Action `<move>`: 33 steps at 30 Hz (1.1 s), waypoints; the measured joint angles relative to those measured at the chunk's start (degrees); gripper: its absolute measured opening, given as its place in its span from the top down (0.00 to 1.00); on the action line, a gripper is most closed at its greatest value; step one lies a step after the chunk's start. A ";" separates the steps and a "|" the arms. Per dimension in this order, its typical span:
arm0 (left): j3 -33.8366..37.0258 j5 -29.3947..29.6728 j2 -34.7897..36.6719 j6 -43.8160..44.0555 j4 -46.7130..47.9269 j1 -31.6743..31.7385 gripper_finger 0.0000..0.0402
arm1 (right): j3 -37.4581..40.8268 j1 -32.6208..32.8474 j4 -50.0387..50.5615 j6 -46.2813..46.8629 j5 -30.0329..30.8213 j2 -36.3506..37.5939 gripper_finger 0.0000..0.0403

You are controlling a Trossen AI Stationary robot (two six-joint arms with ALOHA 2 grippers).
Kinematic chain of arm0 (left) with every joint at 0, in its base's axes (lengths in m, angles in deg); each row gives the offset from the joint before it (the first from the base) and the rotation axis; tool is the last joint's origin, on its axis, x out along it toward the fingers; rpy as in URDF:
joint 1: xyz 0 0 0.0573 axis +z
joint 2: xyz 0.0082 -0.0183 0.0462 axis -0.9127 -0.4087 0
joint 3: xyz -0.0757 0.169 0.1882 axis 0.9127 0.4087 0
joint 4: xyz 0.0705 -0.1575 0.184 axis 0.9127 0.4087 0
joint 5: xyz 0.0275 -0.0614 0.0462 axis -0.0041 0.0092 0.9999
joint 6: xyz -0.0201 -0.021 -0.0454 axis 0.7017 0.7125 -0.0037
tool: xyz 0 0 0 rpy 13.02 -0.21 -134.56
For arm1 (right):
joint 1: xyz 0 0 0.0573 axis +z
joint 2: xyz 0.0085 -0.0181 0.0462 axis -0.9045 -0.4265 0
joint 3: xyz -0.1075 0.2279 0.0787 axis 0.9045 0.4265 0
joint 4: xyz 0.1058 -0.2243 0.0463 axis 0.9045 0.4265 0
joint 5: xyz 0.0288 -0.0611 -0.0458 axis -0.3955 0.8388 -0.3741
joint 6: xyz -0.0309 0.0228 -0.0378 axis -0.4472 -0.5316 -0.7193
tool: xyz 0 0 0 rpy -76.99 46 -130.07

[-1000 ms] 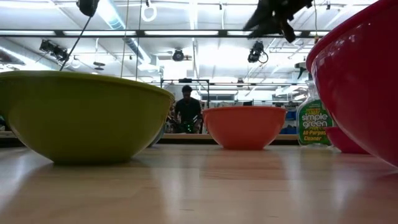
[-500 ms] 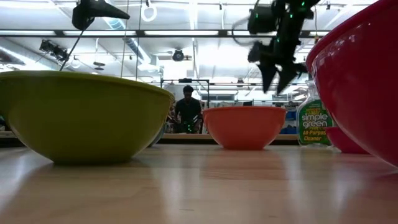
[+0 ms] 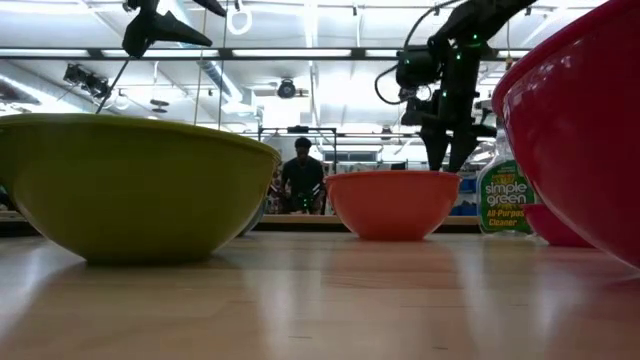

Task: Nest bowls inside each other
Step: Stack the orange bowl on the red bowl

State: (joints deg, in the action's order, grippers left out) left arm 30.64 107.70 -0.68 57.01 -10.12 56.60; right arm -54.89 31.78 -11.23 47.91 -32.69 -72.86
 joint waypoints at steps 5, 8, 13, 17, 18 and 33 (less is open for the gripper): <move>0.02 0.03 0.00 -1.82 0.29 1.58 0.40 | 1.00 -1.07 -1.54 -0.95 -1.35 -2.38 0.50; 0.02 0.03 0.00 -1.85 0.25 2.01 0.40 | 1.00 -1.13 -1.83 -1.85 -1.35 -4.07 0.53; 0.02 -0.01 0.00 -1.85 0.22 2.06 0.40 | 1.02 -1.16 -2.24 -2.65 -1.15 -7.29 0.60; 0.02 -0.22 0.00 -1.77 0.18 2.06 0.40 | 1.02 -0.82 -2.63 -2.63 -1.15 -8.68 0.70; 0.02 -0.34 0.00 -1.72 0.18 2.06 0.40 | 1.02 -0.79 -2.79 -2.62 -1.42 -8.81 0.73; 0.02 -1.57 0.00 -1.69 -2.37 2.06 0.40 | 0.89 -0.63 -3.22 -2.45 -4.05 -7.30 0.89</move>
State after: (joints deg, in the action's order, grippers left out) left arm 30.66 106.12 -0.68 55.32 -12.49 58.65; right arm -54.00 31.15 -14.46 45.46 -36.73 -80.16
